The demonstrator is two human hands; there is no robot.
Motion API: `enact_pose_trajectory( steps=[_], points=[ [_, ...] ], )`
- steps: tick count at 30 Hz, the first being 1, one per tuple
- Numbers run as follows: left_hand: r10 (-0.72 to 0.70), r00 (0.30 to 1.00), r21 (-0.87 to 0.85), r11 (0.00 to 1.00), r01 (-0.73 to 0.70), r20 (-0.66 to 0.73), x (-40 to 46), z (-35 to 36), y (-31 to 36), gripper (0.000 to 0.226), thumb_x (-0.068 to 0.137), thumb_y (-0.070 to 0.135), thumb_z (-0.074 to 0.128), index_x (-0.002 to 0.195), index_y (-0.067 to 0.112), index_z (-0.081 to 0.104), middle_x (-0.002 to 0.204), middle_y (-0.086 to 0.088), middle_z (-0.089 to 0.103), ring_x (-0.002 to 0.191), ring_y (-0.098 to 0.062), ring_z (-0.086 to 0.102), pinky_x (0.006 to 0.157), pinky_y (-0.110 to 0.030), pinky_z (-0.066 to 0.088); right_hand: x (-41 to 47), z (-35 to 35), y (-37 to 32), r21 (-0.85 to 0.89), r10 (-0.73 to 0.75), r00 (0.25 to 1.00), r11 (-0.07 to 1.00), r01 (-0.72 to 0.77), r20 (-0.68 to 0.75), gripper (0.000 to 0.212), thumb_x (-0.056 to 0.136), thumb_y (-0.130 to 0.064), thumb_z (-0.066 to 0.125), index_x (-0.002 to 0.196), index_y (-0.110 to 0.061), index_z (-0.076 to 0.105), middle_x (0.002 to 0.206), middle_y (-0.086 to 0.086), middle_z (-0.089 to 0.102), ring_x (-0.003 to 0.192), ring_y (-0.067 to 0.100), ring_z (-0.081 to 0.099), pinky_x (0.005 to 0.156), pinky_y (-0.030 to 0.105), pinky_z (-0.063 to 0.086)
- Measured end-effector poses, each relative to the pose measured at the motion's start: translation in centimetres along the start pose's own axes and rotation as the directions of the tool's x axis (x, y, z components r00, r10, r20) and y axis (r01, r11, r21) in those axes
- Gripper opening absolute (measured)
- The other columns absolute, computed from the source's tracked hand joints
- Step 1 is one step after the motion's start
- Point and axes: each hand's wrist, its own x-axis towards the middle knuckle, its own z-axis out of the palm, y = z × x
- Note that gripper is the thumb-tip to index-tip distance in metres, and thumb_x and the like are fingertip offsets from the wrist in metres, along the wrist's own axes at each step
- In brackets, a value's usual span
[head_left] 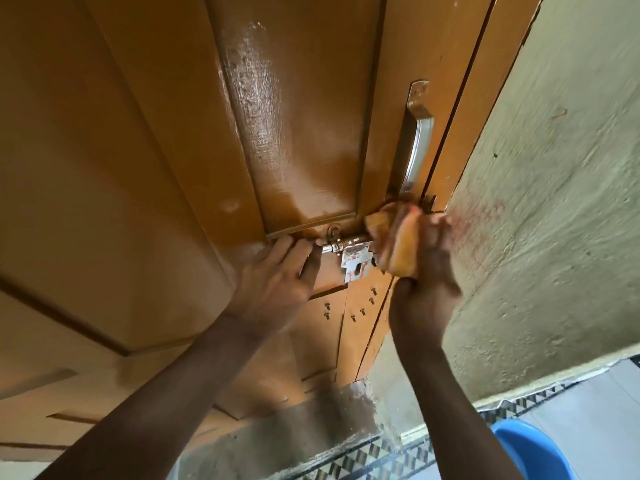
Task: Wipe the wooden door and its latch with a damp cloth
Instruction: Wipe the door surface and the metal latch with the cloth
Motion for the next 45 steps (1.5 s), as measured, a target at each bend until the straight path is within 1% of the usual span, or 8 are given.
enact_pose_trajectory(
  steps=[6, 12, 17, 20, 26, 30, 36, 45],
  points=[
    [-0.082, 0.996, -0.035, 0.996, 0.084, 0.046, 0.6, -0.1, 0.7, 0.029, 0.097, -0.003, 0.054, 0.115, -0.004, 0.076, 0.101, -0.017, 0.071, 0.086, -0.033, 0.068, 0.060, -0.038, 0.058, 1.5, 3.2, -2.6, 0.013, 0.111, 0.994, 0.994, -0.111, 0.006, 0.078, 0.077, -0.010, 0.033, 0.154, -0.003, 0.038, 0.161, 0.022, 0.035, 0.148, 0.045, 0.034, 0.111, 0.059, 0.042],
    [-0.115, 0.993, -0.052, 0.992, 0.116, 0.024, 1.5, -0.9, 1.2, 0.039, 0.102, 0.005, 0.045, 0.097, 0.002, 0.083, 0.090, -0.012, 0.072, 0.078, -0.027, 0.069, 0.056, -0.032, 0.055, -1.5, 2.5, -0.7, -0.069, -0.131, 0.955, 0.986, 0.154, 0.266, 0.072, 0.087, -0.004, 0.034, 0.159, -0.012, 0.031, 0.167, 0.013, 0.027, 0.151, 0.039, 0.030, 0.067, 0.044, 0.065],
    [-0.180, 0.984, -0.066, 0.981, 0.180, 0.002, 1.3, -0.4, 1.3, 0.027, 0.097, 0.007, 0.056, 0.100, 0.006, 0.083, 0.088, -0.008, 0.072, 0.078, -0.024, 0.065, 0.057, -0.031, 0.052, -0.4, 3.4, -1.3, -0.077, -0.007, 0.992, 0.997, 0.017, 0.125, 0.064, 0.090, 0.000, 0.041, 0.154, -0.002, 0.038, 0.163, 0.021, 0.031, 0.148, 0.047, 0.031, 0.091, 0.051, 0.058],
    [-0.225, 0.974, -0.117, 0.967, 0.226, 0.018, 1.4, -0.4, 1.6, 0.030, 0.099, 0.015, 0.054, 0.100, 0.007, 0.083, 0.087, -0.008, 0.071, 0.077, -0.024, 0.066, 0.059, -0.030, 0.053, -3.2, 3.8, -2.3, -0.043, -0.153, 0.941, 0.984, 0.174, 0.302, 0.081, 0.085, 0.010, 0.052, 0.159, -0.009, 0.025, 0.167, 0.016, 0.023, 0.155, 0.041, 0.014, 0.070, 0.039, 0.065],
    [-0.295, 0.955, -0.119, 0.948, 0.296, 0.022, 1.5, -0.5, 1.9, 0.028, 0.098, 0.004, 0.055, 0.104, 0.004, 0.083, 0.086, -0.008, 0.071, 0.075, -0.024, 0.065, 0.056, -0.030, 0.051, 0.0, 2.8, 0.7, -0.037, 0.097, 0.993, 0.995, -0.095, 0.071, 0.054, 0.104, -0.030, 0.033, 0.141, 0.002, 0.055, 0.158, 0.022, 0.039, 0.128, 0.045, 0.059, 0.079, 0.051, 0.064],
    [-0.350, 0.935, -0.129, 0.926, 0.355, 0.058, 1.5, -0.4, 2.6, 0.018, 0.095, 0.010, 0.065, 0.100, 0.007, 0.082, 0.087, -0.008, 0.070, 0.074, -0.027, 0.063, 0.058, -0.034, 0.052, -3.6, 3.8, -2.8, 0.025, -0.077, 0.968, 0.997, 0.074, 0.237, 0.072, 0.085, -0.001, 0.039, 0.156, -0.011, 0.035, 0.166, 0.017, 0.027, 0.141, 0.045, 0.046, 0.075, 0.022, 0.053],
    [-0.374, 0.926, -0.126, 0.917, 0.378, 0.060, 1.7, -0.5, 2.7, 0.053, 0.111, 0.009, 0.029, 0.107, 0.004, 0.082, 0.088, -0.009, 0.070, 0.073, -0.027, 0.063, 0.055, -0.032, 0.049, -0.1, 2.3, 0.5, -0.037, 0.092, 0.988, 0.995, -0.088, 0.123, 0.053, 0.101, -0.021, 0.040, 0.151, -0.007, 0.045, 0.163, 0.018, 0.031, 0.140, 0.048, 0.044, 0.093, 0.062, 0.051],
    [-0.404, 0.901, -0.128, 0.896, 0.424, 0.159, 2.4, -1.1, 2.8, 0.038, 0.086, 0.007, 0.046, 0.097, 0.006, 0.082, 0.087, -0.009, 0.069, 0.075, -0.030, 0.066, 0.053, -0.034, 0.052, -1.6, -2.1, -1.4, 0.074, 0.027, 0.962, 0.996, -0.049, 0.273, 0.050, 0.100, -0.019, 0.046, 0.149, -0.015, 0.051, 0.145, 0.008, 0.059, 0.113, 0.023, 0.070, 0.097, 0.031, 0.056]
  ],
)
